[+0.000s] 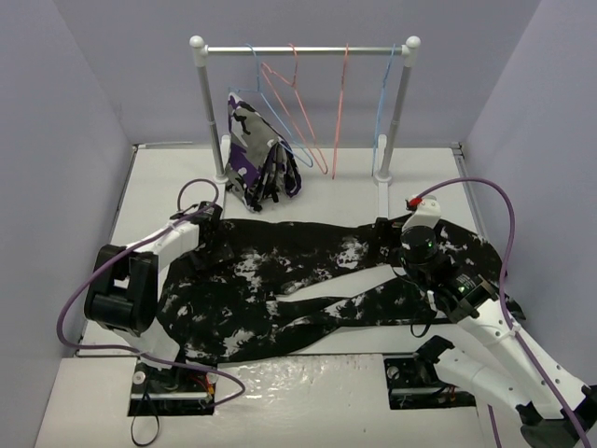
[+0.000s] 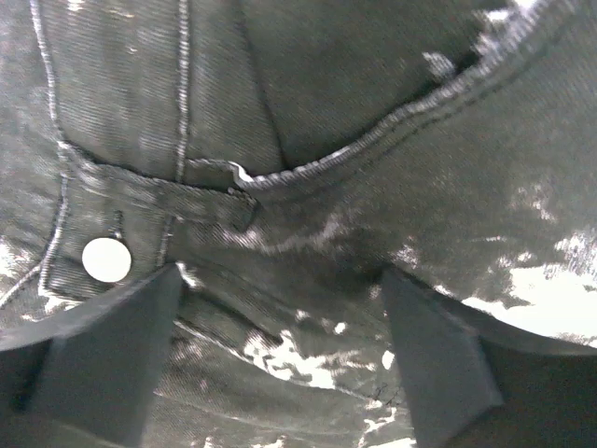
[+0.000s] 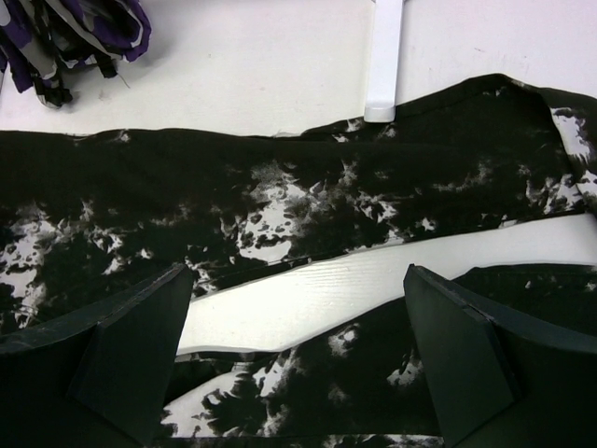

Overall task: Place the trousers on the hanger
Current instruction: Flatten out the trousers at the center of the board.

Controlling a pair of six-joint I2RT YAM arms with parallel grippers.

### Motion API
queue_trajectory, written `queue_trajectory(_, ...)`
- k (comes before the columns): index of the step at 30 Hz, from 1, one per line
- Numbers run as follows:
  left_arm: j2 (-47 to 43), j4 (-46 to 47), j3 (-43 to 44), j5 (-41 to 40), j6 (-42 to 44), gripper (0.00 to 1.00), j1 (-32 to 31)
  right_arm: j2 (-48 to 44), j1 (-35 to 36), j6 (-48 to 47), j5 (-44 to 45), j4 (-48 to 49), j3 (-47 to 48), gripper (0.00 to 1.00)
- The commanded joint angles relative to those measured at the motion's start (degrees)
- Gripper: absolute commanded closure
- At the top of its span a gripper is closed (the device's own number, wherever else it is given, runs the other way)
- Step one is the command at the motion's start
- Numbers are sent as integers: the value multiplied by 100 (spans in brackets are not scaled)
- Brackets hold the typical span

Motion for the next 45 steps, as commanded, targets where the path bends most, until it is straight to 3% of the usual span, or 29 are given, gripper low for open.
queue_trajectory(1, 239, 71, -109, 22, -430, 24, 163, -36, -29, 115, 328, 179, 37, 6)
queue_trajectory(2, 225, 59, -175, -28, -443, 32, 215, -48, -22, 117, 375, 179, 43, 6)
queue_trajectory(3, 231, 70, -222, -22, -431, 48, 309, -77, -22, 135, 399, 179, 38, 6)
queue_trajectory(5, 255, 107, -268, 20, -413, 64, 490, -103, -25, 156, 441, 182, 17, 6)
queue_trajectory(6, 291, 157, -308, 78, -388, 79, 603, -113, -30, 176, 491, 187, -10, 6)
queue_trajectory(8, 368, 212, -303, 121, -316, 93, 871, -111, -22, 174, 566, 187, -44, 6)
queue_trajectory(10, 426, 184, -211, 148, -217, 100, 1199, -77, -30, 149, 593, 187, -52, 6)
queue_trajectory(22, -265, -712, 1562, -304, 1054, 100, 2890, 386, -66, 106, 966, 191, 186, 5)
queue_trajectory(28, -228, -488, 1976, -402, 1045, 100, 3346, 1058, -380, 133, 494, 179, 459, 5)
queue_trajectory(31, -240, -460, 2244, -235, 1001, 90, 3499, 1416, -679, 194, 200, 159, 510, 5)
queue_trajectory(33, -484, -438, 2374, -5, 1044, 73, 3449, 1682, -1002, 288, -109, 137, 502, 5)
queue_trajectory(36, -1124, -493, 2259, 227, 1179, 57, 3061, 1950, -1334, 421, -520, 151, 404, 5)
queue_trajectory(42, -2468, -442, 1197, 437, 1431, 43, 1830, 2513, -1669, 545, -996, 244, 115, 6)
queue_trajectory(45, -2908, -368, 555, 883, 1539, 41, 1531, 2829, -1857, 659, -1236, 421, -75, 6)
